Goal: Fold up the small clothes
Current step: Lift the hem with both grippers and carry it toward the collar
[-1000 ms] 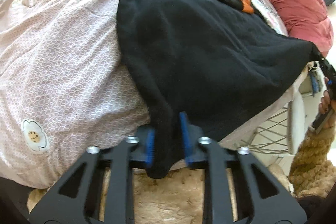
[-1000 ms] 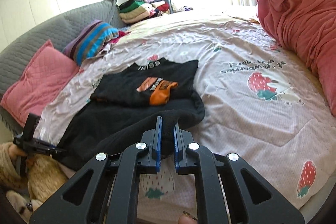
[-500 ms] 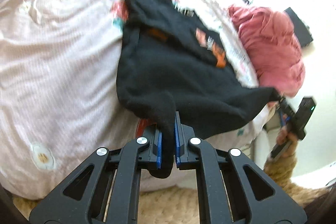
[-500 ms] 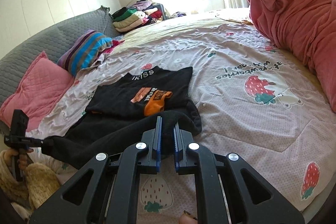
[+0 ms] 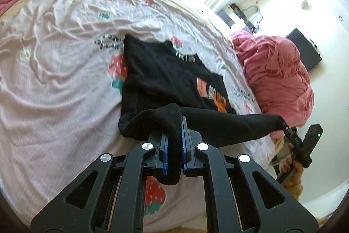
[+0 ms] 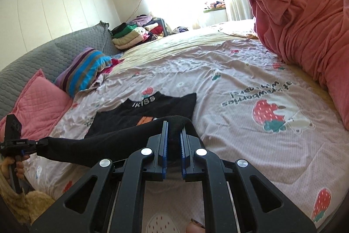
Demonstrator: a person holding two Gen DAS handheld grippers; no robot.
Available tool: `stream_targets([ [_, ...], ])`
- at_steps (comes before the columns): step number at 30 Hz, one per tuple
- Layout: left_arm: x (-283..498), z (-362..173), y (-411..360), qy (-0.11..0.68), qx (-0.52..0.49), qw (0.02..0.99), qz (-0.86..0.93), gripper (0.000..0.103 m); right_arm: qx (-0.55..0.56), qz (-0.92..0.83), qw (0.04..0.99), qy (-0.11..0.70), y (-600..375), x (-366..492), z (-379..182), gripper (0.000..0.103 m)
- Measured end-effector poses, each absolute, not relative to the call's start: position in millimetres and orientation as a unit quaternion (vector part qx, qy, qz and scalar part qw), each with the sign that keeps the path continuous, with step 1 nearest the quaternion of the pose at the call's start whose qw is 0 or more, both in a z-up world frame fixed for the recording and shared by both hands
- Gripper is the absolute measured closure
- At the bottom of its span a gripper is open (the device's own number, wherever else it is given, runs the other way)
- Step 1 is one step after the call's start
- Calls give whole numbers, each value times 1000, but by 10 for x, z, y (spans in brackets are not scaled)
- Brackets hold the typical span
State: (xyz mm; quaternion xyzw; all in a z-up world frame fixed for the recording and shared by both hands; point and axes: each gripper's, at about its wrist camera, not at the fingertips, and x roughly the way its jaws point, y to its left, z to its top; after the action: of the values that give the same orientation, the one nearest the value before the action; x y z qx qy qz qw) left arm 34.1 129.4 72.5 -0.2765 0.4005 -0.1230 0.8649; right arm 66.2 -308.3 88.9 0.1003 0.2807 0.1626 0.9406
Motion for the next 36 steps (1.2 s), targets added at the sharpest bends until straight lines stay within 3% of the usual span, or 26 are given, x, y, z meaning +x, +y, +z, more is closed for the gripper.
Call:
stream_targets([
  [23, 1054, 957, 1261, 340, -265, 902, -40, 100, 95, 132, 951, 262, -2972, 1345, 952, 95],
  [36, 1304, 715, 1291, 340, -281, 897, -6, 100, 93, 122, 945, 289, -2861, 1715, 740, 94],
])
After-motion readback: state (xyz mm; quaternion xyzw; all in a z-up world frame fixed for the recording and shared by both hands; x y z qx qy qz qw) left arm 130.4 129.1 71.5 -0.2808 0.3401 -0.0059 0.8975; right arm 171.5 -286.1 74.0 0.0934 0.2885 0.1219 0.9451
